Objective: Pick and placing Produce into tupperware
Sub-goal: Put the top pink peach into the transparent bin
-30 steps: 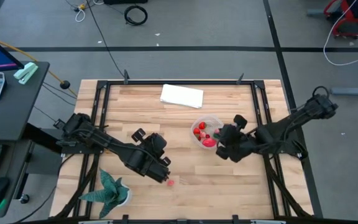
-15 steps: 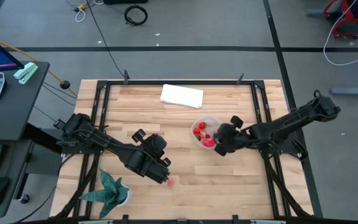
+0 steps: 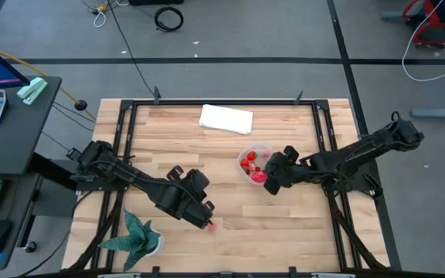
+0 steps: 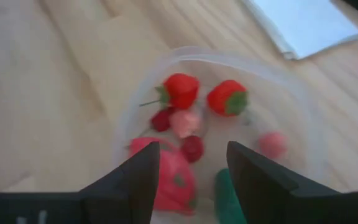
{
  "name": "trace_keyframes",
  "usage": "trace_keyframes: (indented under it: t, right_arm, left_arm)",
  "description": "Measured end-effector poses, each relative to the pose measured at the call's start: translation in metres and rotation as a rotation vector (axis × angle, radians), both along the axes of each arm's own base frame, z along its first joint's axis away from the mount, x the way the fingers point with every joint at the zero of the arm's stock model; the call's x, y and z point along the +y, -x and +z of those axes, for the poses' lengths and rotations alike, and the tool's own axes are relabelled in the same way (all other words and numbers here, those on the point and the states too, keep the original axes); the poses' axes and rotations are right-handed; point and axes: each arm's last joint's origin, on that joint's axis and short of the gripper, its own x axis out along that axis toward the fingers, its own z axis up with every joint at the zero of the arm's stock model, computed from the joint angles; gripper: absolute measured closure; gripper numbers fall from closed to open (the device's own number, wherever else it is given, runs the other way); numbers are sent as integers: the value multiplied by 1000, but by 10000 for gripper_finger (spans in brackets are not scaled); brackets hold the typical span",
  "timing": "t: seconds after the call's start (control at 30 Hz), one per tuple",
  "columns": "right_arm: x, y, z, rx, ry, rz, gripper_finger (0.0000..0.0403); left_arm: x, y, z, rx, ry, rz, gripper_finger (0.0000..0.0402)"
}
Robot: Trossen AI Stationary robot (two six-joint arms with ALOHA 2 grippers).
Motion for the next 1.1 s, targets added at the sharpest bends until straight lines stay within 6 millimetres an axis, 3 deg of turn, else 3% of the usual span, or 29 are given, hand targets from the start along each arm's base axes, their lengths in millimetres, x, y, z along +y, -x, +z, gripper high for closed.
trace_keyframes:
  t: [0.23,0.43,0.7,1.1]
  right_arm:
    - [25,5,1,-15,-9,113,213]
    - [41,11,2,-13,19,218,213]
    - [38,10,3,-8,51,231,212]
    - [29,6,3,-1,67,205,213]
  left_arm:
    - [-21,-9,-20,88,95,-131,268]
    - [-43,-19,-57,194,149,-205,230]
    - [-53,-37,-95,223,216,-206,178]
    - [-59,-42,-116,267,277,-185,158]
